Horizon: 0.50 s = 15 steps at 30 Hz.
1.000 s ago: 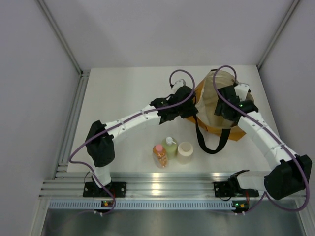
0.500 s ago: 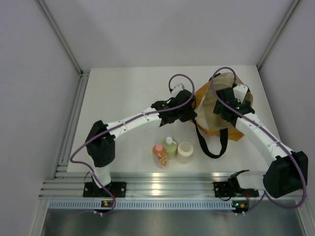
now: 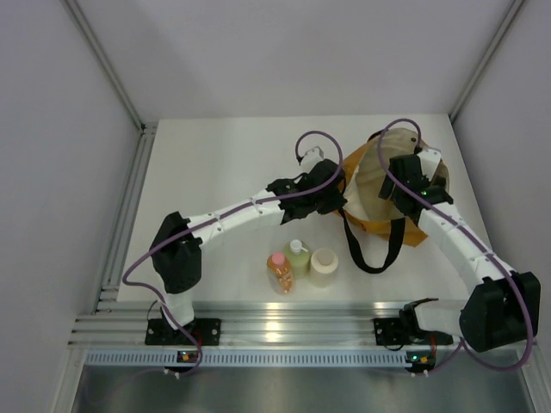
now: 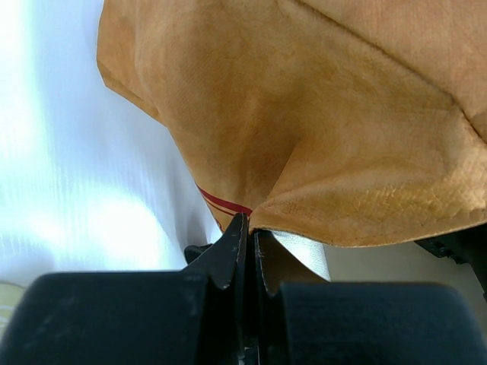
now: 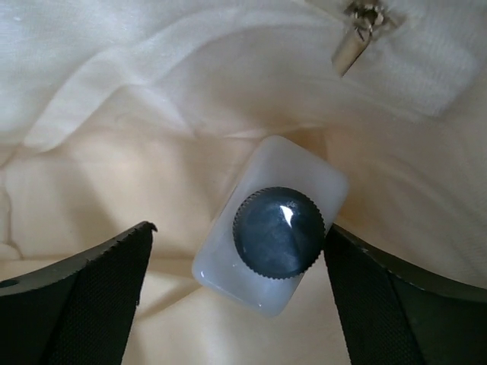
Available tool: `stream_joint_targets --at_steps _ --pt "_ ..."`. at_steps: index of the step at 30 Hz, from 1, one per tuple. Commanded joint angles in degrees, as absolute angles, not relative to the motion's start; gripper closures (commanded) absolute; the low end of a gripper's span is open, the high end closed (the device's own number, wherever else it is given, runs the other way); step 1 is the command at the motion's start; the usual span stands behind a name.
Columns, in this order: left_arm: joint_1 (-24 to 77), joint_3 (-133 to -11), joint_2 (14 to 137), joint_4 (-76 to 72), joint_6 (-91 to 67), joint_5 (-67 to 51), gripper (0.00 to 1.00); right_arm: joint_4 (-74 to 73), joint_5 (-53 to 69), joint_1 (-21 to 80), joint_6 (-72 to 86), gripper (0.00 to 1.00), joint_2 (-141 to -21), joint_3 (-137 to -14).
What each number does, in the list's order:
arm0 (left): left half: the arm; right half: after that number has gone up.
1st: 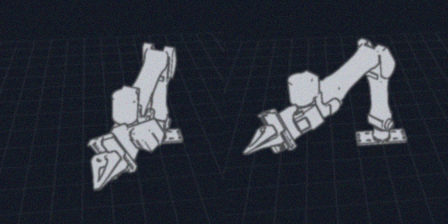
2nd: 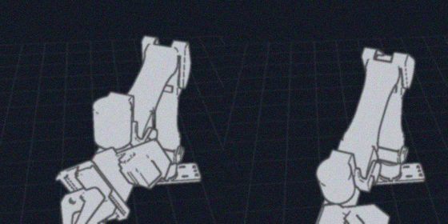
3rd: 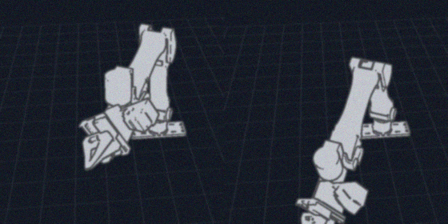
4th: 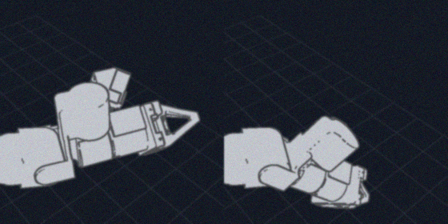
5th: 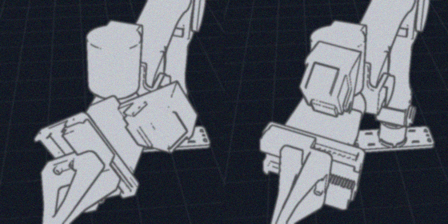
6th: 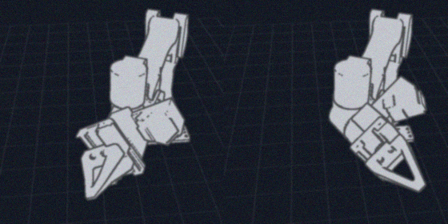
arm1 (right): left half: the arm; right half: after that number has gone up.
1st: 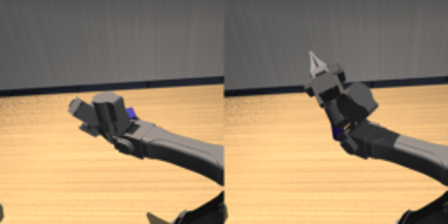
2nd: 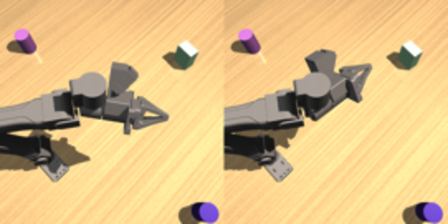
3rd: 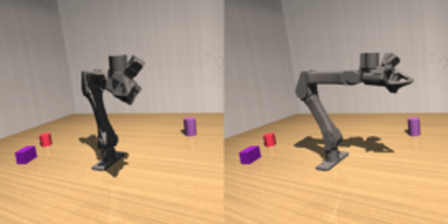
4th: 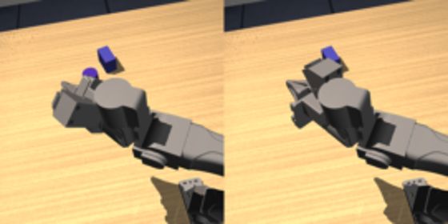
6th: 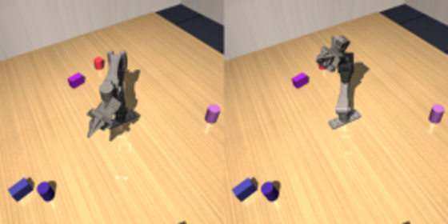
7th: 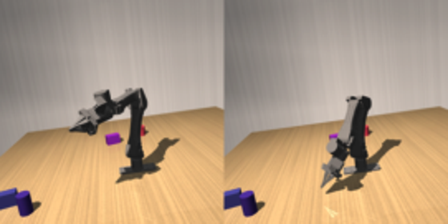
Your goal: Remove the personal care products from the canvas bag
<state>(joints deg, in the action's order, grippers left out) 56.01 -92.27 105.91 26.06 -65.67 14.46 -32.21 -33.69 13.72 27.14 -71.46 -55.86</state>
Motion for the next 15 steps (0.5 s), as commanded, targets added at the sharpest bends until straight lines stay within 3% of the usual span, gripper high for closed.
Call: stream_joint_targets --at_steps 1,3,15 --pt "56.51 -94.13 105.56 26.72 -64.16 18.37 1.0 -30.41 -31.38 12.39 26.37 0.09 -68.12 -55.89" --pt "56.78 -95.18 105.64 26.81 -63.02 20.03 1.0 -31.46 -30.68 12.48 26.19 0.01 -67.24 -57.21" --pt "59.41 -100.02 108.89 26.72 -52.48 25.57 1.0 -36.03 -30.76 12.48 22.33 0.0 -67.68 -62.4"
